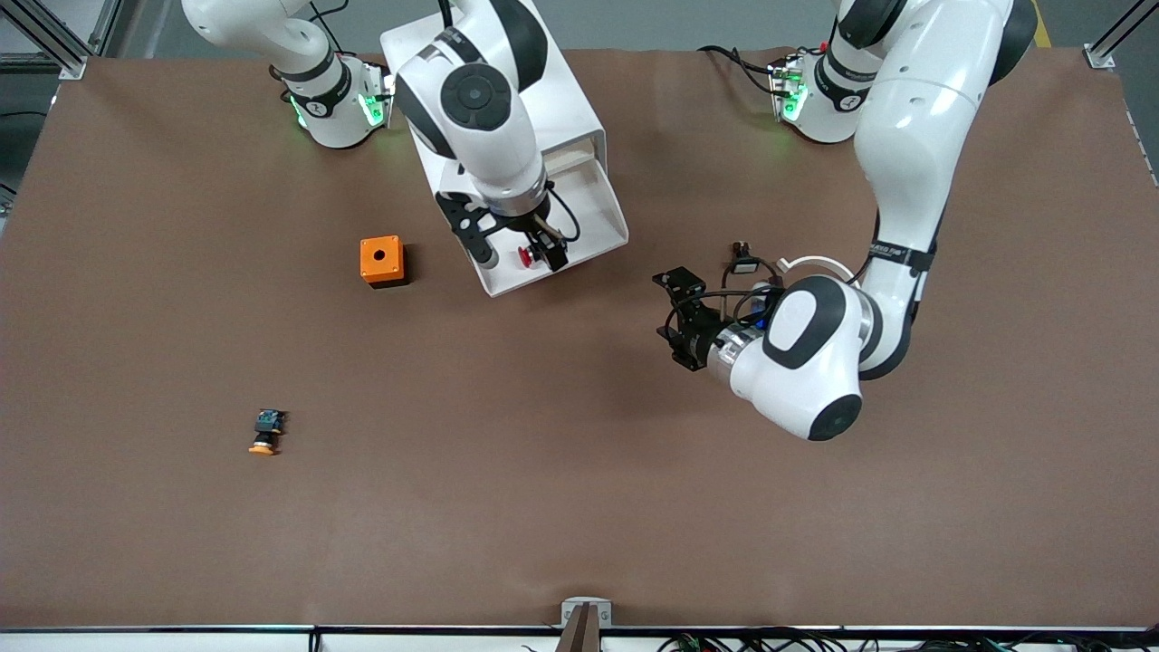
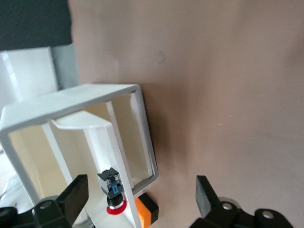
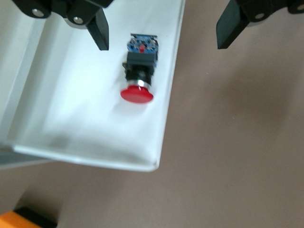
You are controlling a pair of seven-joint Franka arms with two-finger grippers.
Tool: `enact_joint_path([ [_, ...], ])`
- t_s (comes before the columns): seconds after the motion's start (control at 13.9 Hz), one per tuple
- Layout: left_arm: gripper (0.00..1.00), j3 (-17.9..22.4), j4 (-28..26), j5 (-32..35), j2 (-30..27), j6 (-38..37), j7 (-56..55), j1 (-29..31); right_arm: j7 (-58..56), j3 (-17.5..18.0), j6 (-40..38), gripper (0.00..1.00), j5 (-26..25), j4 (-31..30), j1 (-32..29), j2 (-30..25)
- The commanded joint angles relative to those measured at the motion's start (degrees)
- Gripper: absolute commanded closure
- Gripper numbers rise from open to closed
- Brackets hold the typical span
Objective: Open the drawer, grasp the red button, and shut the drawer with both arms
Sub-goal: 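Grasp the red button with the right gripper while the left gripper withdraws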
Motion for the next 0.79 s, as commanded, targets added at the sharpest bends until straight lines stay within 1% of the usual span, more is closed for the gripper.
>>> enact_joint_path([
  [0.0,0.01,0.22,-0.77,6.73,-4.91,-0.46,3.62,-0.22,1.86,-0.73,3.71,0.01,0.94,-3.53,2.83,-0.26],
  [0.14,0.01,-0.13,-0.77,11.30,-7.28,-0.54,9.13,-0.22,3.27,-0.73,8.46,0.01,0.68,-6.17,3.71,-0.08],
  [0.29,0.00,0.04,-0.77,11.93,-10.70,-0.54,17.30,-0.57,3.36,-0.73,9.27,0.02,0.59,-6.36,3.80,1.14],
  [0.43,0.00,0.49,-0.95,13.33,-12.39,-0.54,24.69,-0.40,3.36,-0.73,10.67,0.03,0.32,-6.36,3.80,2.64],
  [0.5,0.00,0.31,-0.95,15.00,-12.39,-0.46,27.77,-0.40,3.27,-0.73,10.68,0.05,0.15,-6.27,3.80,2.82],
  [0.72,0.00,-0.39,-0.86,21.94,-12.91,0.42,40.77,-1.62,2.57,-0.73,10.15,0.19,-0.03,-6.10,3.54,2.64],
])
